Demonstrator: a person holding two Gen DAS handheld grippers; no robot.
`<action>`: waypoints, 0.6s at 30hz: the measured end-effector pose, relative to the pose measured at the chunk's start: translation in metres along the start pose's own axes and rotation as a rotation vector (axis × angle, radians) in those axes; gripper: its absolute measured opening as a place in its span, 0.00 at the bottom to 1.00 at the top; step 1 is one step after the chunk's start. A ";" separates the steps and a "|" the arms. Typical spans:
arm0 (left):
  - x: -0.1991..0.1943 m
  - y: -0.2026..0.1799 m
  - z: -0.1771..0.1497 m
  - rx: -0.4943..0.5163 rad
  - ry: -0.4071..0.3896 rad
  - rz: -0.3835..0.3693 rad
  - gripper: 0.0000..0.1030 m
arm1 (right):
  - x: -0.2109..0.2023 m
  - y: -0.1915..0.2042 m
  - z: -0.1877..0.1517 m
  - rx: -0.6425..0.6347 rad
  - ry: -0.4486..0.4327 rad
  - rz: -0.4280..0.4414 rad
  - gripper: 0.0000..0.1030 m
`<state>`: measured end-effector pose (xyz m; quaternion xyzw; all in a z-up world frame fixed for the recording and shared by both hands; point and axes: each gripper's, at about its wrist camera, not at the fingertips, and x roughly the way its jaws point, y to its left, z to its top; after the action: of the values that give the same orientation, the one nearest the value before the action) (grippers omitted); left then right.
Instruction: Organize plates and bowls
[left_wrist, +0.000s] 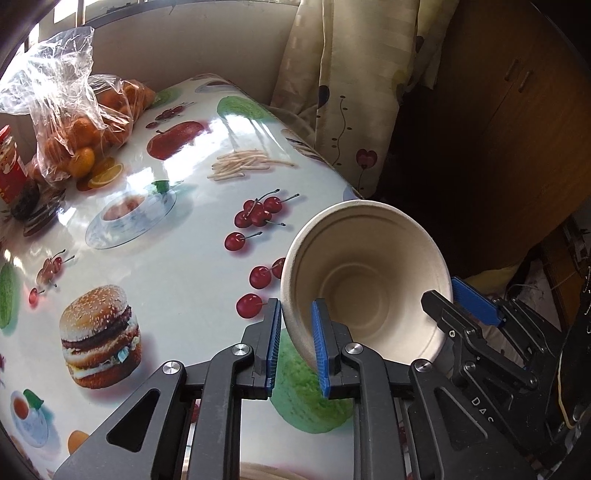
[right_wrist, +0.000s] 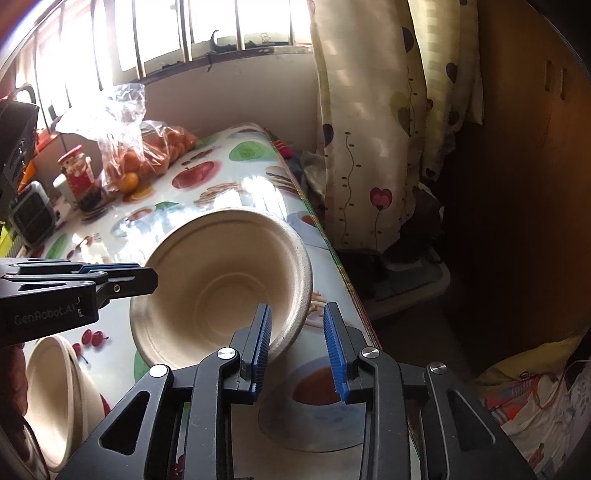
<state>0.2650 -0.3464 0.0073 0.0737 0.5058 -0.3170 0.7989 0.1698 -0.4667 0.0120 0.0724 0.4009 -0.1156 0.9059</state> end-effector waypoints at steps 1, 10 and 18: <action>0.000 0.000 0.000 0.000 -0.001 -0.001 0.17 | 0.000 0.001 0.000 -0.002 0.000 0.001 0.24; -0.001 0.000 0.000 -0.004 -0.001 0.001 0.17 | 0.000 0.005 0.001 -0.011 -0.005 0.003 0.23; -0.009 0.001 -0.002 -0.010 -0.020 -0.001 0.17 | -0.005 0.008 0.001 -0.004 -0.019 0.016 0.23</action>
<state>0.2619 -0.3410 0.0136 0.0663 0.4995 -0.3153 0.8041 0.1694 -0.4585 0.0170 0.0725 0.3919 -0.1082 0.9107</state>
